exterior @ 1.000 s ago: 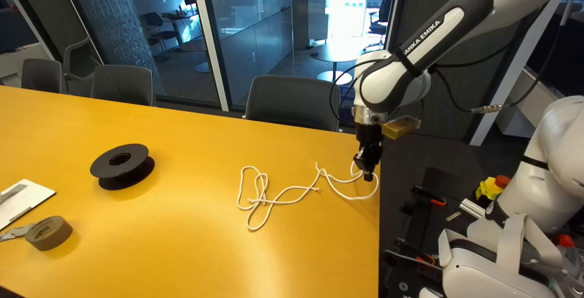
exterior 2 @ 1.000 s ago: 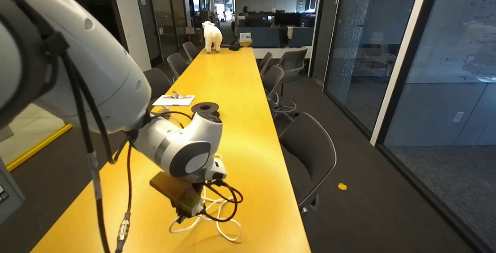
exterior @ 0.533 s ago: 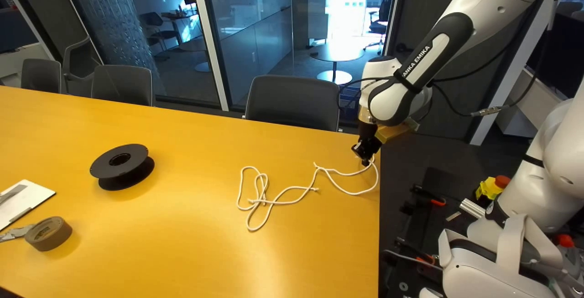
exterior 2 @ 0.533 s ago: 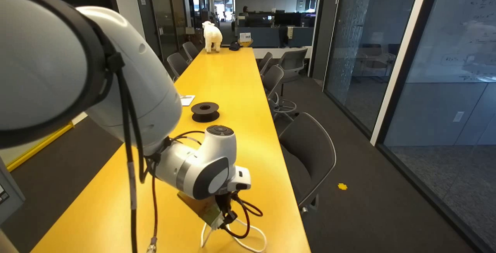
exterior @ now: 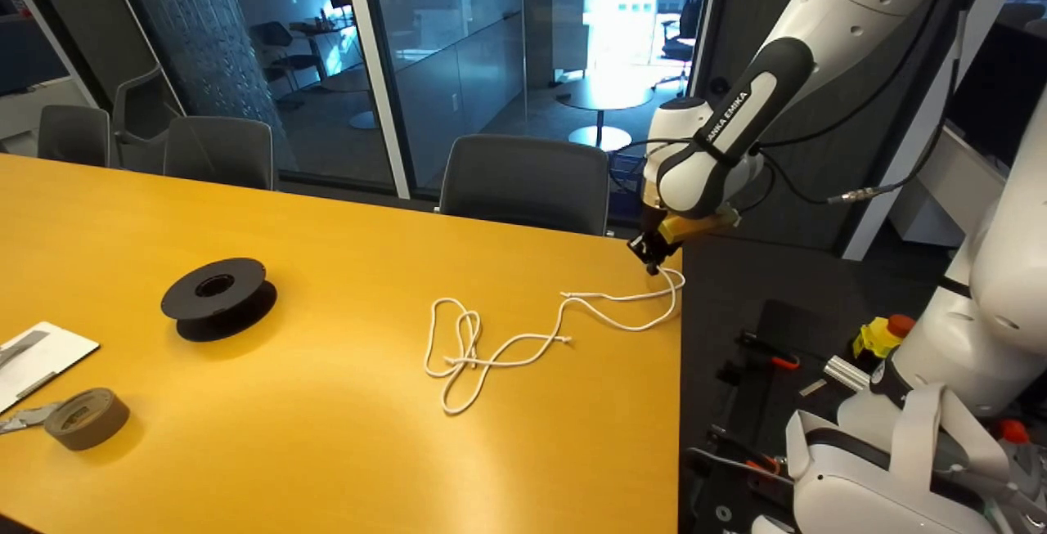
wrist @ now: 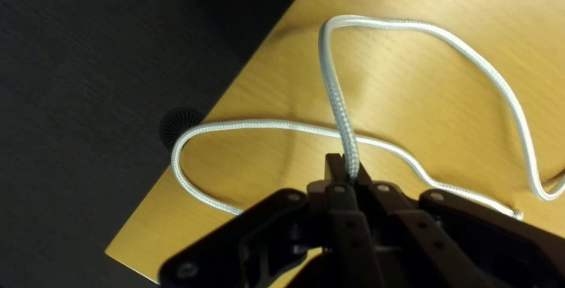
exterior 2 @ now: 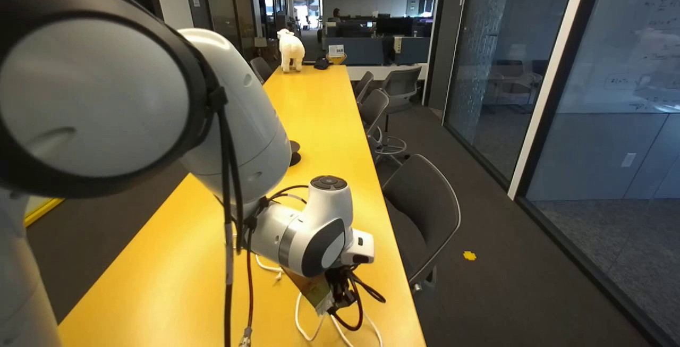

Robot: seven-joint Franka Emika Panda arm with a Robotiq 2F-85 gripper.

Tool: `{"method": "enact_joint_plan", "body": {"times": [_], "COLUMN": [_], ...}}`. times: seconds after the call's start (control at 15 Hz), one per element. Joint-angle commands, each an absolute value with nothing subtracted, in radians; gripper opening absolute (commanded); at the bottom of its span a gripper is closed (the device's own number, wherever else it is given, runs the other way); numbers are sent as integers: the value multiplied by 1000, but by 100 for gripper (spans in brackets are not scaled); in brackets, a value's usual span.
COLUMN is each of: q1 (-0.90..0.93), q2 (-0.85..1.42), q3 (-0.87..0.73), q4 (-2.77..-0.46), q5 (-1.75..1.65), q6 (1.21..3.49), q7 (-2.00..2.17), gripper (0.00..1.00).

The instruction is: Untangle the ropes on the table

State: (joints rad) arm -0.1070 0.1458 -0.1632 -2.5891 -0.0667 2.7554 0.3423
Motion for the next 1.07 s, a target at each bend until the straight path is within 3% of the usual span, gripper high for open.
{"method": "enact_joint_plan", "body": {"times": [0.0,0.2,0.27,0.33,0.93,1.0], "q1": [-78,-64,-63,-63,-34,-16], "q2": [246,334,366,391,485,483], "q3": [-160,-153,-151,-148,-155,-161], "q4": [-2466,-2366,-2334,-2306,-2153,-2146], "q5": [-48,-18,-4,11,60,48], "q6": [2745,2712,2699,2686,2626,2629], "q7": [371,362,359,353,379,394], "gripper": [1,1,11,29,96,99]}}
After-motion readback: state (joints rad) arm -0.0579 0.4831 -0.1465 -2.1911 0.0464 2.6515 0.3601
